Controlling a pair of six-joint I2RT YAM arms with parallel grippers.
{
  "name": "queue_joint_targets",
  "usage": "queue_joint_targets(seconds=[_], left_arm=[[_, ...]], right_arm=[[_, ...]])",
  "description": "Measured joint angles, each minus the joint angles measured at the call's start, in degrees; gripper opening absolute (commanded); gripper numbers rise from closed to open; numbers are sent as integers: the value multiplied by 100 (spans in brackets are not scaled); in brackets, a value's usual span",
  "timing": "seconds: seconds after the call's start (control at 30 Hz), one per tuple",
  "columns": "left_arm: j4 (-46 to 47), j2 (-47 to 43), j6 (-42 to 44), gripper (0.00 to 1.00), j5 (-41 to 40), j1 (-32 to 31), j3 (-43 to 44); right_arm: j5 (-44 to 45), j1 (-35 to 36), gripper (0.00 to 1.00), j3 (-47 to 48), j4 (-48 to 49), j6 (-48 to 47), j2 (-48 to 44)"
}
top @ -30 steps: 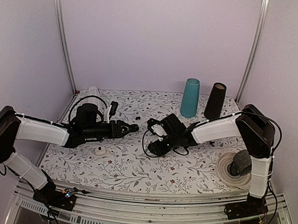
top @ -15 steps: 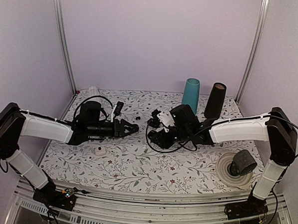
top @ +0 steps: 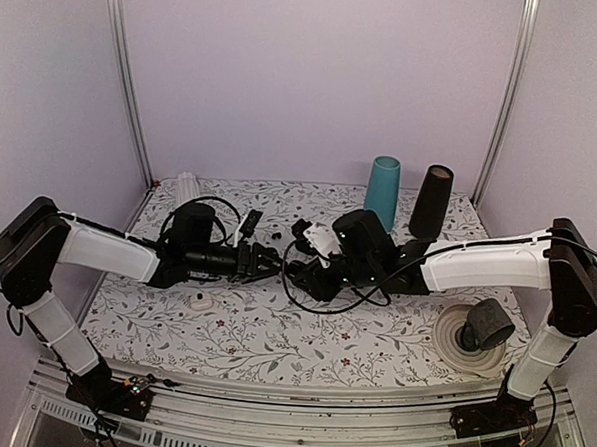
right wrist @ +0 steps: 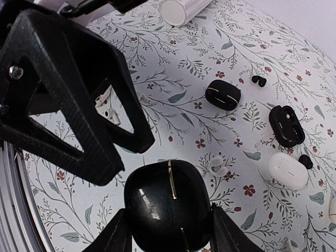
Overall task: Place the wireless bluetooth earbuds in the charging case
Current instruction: Pass from the right arm to the left
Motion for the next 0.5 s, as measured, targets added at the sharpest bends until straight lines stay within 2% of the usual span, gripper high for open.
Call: queue_joint_targets(seconds=[0.5], left_arm=[[654, 402, -496, 47, 476, -103, 70]], right_arm=[[258, 157, 48, 105, -44, -229, -7]])
